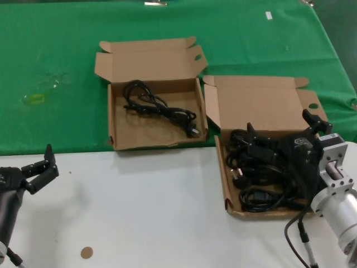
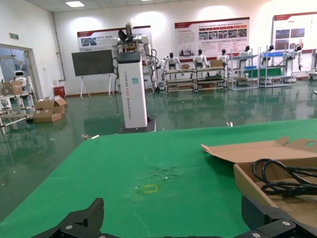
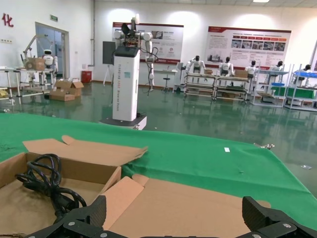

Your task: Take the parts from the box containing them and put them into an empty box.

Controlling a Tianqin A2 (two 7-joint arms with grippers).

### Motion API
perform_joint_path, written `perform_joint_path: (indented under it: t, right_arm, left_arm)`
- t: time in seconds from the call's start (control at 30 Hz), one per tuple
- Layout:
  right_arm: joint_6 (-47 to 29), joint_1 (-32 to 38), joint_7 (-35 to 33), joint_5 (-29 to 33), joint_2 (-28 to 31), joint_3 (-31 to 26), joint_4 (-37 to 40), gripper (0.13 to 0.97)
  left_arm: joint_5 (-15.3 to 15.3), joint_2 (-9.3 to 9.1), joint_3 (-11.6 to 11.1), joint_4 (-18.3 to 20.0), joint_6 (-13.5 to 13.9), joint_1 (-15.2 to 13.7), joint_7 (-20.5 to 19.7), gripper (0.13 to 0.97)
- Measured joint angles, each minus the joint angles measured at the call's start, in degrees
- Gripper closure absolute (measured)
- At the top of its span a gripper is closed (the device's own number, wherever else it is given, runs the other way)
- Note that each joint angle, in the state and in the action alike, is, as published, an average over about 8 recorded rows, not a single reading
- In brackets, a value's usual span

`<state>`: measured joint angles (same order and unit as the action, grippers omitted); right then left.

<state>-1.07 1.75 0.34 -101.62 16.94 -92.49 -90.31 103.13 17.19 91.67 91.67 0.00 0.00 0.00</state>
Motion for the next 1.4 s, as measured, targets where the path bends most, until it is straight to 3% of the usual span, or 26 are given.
perform_joint_path:
  t: [1.4]
  right_arm:
    - [0.0,0.0,0.0,0.0,0.0,0.0,0.0,0.129]
  left_arm:
    - [0.0,0.00,0.0,0.0,0.0,0.0,0.0,0.132]
